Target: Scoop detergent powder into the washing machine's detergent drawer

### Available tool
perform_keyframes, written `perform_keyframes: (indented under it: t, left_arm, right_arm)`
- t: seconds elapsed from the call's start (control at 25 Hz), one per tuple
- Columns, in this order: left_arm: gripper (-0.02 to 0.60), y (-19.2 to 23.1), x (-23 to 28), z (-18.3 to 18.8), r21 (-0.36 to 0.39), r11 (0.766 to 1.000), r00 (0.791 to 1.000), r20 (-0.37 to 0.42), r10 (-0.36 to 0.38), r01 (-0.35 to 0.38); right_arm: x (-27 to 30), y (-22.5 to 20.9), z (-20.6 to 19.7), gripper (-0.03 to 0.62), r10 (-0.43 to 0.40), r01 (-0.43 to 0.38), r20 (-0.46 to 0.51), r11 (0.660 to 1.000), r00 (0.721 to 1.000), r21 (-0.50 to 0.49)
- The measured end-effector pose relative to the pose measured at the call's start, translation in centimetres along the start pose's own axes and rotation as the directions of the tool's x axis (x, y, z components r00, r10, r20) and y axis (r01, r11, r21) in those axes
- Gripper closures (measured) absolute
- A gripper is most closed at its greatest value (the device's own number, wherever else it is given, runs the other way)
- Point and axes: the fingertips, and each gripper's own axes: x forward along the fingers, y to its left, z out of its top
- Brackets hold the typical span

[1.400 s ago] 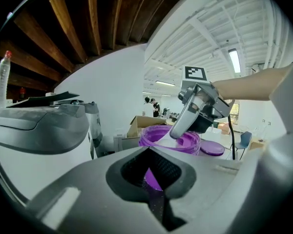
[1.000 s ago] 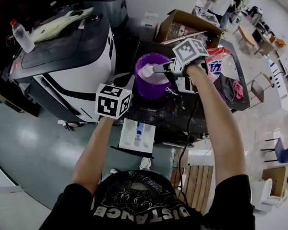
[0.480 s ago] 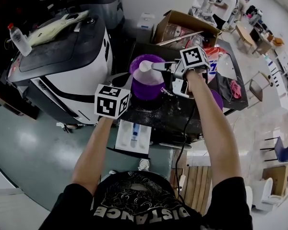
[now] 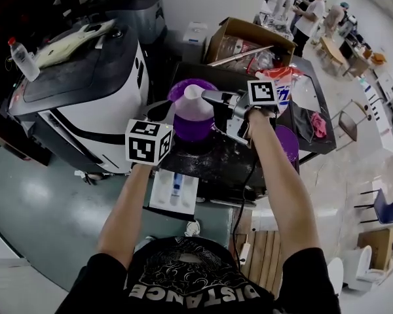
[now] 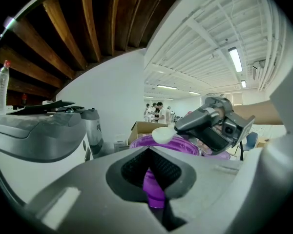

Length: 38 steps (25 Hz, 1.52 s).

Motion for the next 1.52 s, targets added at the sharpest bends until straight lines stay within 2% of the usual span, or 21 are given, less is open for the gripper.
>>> perform_keyframes:
  t: [0.44, 0.72, 1.08, 1.52]
  left_arm:
    - [0.581, -0.5, 0.4, 0.4, -0.003, 0.997, 0.997, 0.026, 0.071, -0.071]
    - [0.581, -0.5, -0.6, -0.2, 0.007, 0.997, 0.997, 0.014, 0.080, -0.080]
    - [0.581, -0.8, -3.4, -1.1, 0.025, 0.999, 0.999, 0.019, 0.028, -0.028]
    - [0.581, -2.5, -7.6, -2.5, 0.049, 0.997, 0.998, 0.016, -0.059, 0.058]
  right_arm:
    - [-1.3, -0.2, 0.4, 0.557, 0.127, -0.140, 0.099, 0.981, 0.987, 0.134]
    - [-1.6, 0.0, 0.5, 0.557, 0.155, -0.184, 0.167, 0.967, 0.974, 0.175]
    - [-2.1, 0.9, -2.0, 0.557, 0.127, -0.167, 0.231, 0.973, 0.965, 0.160]
    - [-3.6, 3.3, -7.5, 0.557, 0.112, -0.163, 0.305, 0.976, 0.946, 0.146]
